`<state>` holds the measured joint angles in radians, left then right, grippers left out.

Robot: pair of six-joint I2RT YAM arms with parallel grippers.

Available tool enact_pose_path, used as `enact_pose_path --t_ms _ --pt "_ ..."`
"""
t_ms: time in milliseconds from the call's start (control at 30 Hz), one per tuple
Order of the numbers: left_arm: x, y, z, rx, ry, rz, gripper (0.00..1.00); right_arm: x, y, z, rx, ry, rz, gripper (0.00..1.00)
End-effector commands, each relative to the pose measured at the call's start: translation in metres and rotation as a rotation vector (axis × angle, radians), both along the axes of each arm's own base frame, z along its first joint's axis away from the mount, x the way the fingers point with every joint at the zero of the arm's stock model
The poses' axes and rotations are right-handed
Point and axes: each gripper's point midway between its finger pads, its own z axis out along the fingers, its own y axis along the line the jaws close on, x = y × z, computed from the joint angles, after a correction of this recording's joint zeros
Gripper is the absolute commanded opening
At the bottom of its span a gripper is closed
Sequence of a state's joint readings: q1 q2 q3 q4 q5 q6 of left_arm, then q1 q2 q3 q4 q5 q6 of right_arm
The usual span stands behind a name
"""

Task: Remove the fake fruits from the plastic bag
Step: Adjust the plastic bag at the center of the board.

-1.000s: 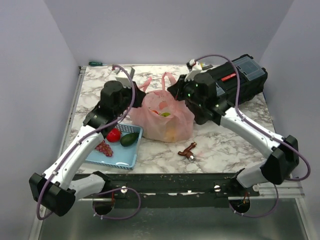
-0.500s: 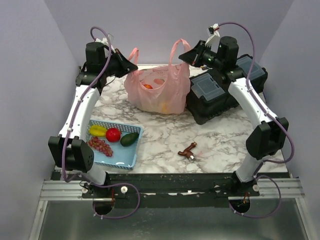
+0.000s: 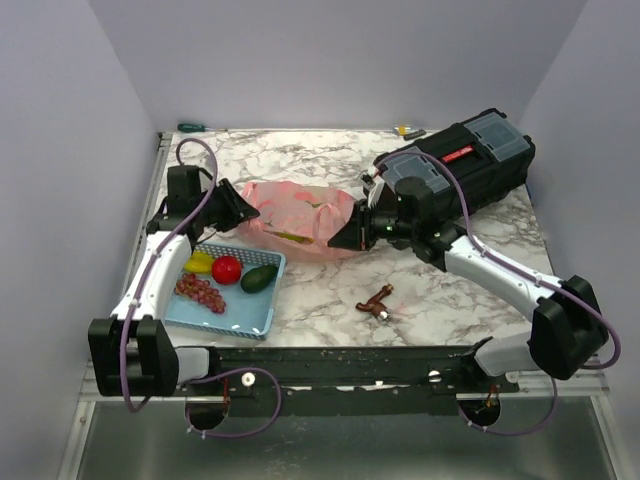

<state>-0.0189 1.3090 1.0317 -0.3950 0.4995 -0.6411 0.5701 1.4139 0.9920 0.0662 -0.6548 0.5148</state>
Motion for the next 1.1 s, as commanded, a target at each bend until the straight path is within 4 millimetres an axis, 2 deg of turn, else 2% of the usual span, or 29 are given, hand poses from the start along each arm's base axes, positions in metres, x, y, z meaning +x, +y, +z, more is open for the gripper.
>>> enact_pose_path --t_ms 0,67,167,300,533,700,800,933,967,1000,1067 --pt "-0.014 0.02 0.032 0.095 -0.179 0.07 0.42 -0.008 -0.009 0.001 -0.023 -0.116 -0.05 0.2" --pt "-0.027 0.022 0.035 0.105 -0.22 0.074 0.55 -0.009 -0.011 -0.003 -0.04 -0.127 -0.059 0.25" --pt "-0.047 0.021 0.044 0.11 -0.292 0.065 0.79 -0.008 -0.011 -0.002 -0.056 -0.15 -0.079 0.31" --pt "-0.078 0.006 0.049 0.066 -0.354 -0.021 0.98 -0.007 -0.009 0.002 -0.055 -0.173 -0.091 0.32" --pt "-0.136 -0.033 0.038 0.037 -0.425 -0.21 0.99 -0.003 -0.008 -0.001 -0.056 -0.163 -0.115 0.33" --pt "-0.16 -0.054 0.032 -0.057 -0.441 -0.258 0.99 0.0 -0.013 -0.002 -0.076 -0.162 -0.15 0.37" --pt "-0.171 -0.073 0.036 -0.132 -0.463 -0.316 0.99 -0.003 -0.012 0.001 -0.074 -0.177 -0.132 0.47" --pt "-0.19 -0.093 0.054 -0.163 -0.505 -0.418 0.99 -0.013 -0.016 0.009 -0.107 -0.244 -0.071 0.66" --pt "-0.194 -0.095 0.057 -0.158 -0.514 -0.433 0.99 -0.014 -0.018 0.016 -0.11 -0.287 -0.069 0.7" --pt "-0.197 -0.096 0.062 -0.149 -0.52 -0.441 0.99 -0.018 -0.022 0.014 -0.139 -0.292 -0.063 0.73" --pt "-0.191 -0.086 0.065 -0.086 -0.491 -0.377 0.99 -0.019 -0.027 0.023 -0.164 -0.346 -0.077 0.79"
